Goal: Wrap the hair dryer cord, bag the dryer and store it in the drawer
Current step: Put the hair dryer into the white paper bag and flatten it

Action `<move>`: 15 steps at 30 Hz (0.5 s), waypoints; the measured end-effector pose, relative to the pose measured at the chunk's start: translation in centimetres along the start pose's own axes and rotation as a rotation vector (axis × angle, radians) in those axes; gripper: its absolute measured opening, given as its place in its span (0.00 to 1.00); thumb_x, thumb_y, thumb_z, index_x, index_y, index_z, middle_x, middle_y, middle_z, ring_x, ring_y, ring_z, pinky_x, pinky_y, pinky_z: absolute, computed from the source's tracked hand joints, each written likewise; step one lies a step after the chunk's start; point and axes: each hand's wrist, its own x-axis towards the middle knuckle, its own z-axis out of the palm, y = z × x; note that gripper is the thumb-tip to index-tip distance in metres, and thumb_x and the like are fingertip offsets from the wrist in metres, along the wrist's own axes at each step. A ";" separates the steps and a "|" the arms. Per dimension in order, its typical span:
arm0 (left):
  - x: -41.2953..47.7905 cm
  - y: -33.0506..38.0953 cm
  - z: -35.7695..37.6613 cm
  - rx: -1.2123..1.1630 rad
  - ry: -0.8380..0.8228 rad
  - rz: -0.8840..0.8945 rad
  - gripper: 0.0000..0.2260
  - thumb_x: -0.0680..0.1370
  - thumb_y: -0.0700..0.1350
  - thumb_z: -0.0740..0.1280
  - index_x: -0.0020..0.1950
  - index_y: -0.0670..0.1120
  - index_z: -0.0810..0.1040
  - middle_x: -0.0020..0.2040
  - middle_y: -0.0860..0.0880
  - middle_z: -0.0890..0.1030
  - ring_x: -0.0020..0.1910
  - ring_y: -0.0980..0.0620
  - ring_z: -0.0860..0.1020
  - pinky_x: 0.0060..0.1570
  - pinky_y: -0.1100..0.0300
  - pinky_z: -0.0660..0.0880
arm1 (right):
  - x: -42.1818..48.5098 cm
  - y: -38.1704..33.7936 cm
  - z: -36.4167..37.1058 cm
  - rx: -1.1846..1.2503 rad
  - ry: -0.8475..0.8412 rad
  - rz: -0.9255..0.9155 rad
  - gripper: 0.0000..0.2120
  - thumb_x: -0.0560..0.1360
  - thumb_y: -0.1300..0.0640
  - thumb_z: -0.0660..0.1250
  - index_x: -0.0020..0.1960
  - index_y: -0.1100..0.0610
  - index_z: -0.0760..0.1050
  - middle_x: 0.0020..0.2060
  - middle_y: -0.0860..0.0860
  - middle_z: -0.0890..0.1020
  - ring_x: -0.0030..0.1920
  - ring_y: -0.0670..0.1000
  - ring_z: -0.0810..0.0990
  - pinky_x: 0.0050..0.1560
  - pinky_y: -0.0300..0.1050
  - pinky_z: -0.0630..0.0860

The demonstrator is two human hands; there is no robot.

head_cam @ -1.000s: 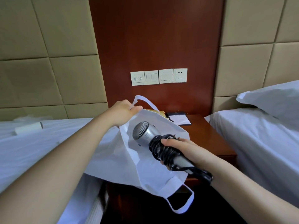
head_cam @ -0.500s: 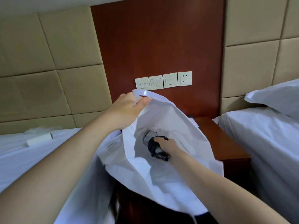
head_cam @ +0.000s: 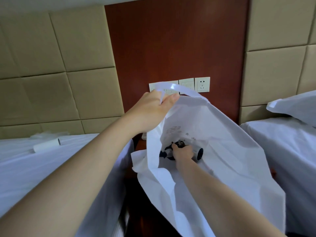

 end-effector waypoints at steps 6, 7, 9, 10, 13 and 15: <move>-0.2 -0.5 -0.3 -0.041 0.005 0.025 0.22 0.81 0.54 0.54 0.30 0.47 0.53 0.15 0.53 0.57 0.16 0.54 0.57 0.19 0.64 0.53 | 0.7 1.7 1.7 0.025 -0.043 0.047 0.36 0.75 0.53 0.67 0.73 0.62 0.52 0.71 0.63 0.59 0.66 0.61 0.68 0.62 0.51 0.68; -0.3 -0.6 -0.3 -0.045 0.003 0.029 0.22 0.81 0.54 0.54 0.30 0.48 0.53 0.15 0.53 0.57 0.17 0.54 0.57 0.19 0.64 0.53 | 0.8 2.1 2.0 0.019 -0.051 0.049 0.35 0.75 0.53 0.67 0.73 0.62 0.52 0.71 0.63 0.61 0.66 0.61 0.68 0.63 0.51 0.68; -0.4 -0.9 -0.4 -0.044 -0.002 0.035 0.22 0.81 0.54 0.54 0.30 0.48 0.53 0.15 0.53 0.56 0.17 0.55 0.57 0.19 0.64 0.53 | 1.0 2.6 2.5 0.033 -0.052 0.023 0.29 0.76 0.56 0.65 0.72 0.62 0.57 0.68 0.62 0.67 0.66 0.61 0.69 0.63 0.51 0.68; -0.4 -1.1 -0.4 -0.041 -0.004 0.036 0.22 0.81 0.54 0.54 0.30 0.48 0.53 0.16 0.53 0.56 0.17 0.55 0.57 0.19 0.64 0.53 | 1.2 2.7 2.8 0.043 -0.053 0.009 0.26 0.77 0.58 0.64 0.70 0.62 0.59 0.67 0.62 0.70 0.65 0.61 0.70 0.62 0.50 0.69; -0.4 -1.7 -0.5 -0.029 -0.009 0.033 0.22 0.81 0.53 0.54 0.29 0.47 0.53 0.16 0.53 0.56 0.17 0.54 0.57 0.20 0.63 0.53 | 1.6 2.8 3.3 0.007 -0.142 -0.063 0.21 0.78 0.63 0.59 0.70 0.62 0.64 0.64 0.60 0.74 0.63 0.60 0.72 0.61 0.48 0.68; -0.4 -2.2 -0.5 -0.019 -0.006 0.023 0.22 0.81 0.53 0.54 0.29 0.48 0.54 0.16 0.53 0.56 0.18 0.54 0.57 0.20 0.63 0.53 | 1.8 2.7 3.3 -0.051 -0.221 -0.132 0.23 0.76 0.66 0.58 0.71 0.60 0.65 0.64 0.59 0.74 0.62 0.59 0.72 0.63 0.47 0.68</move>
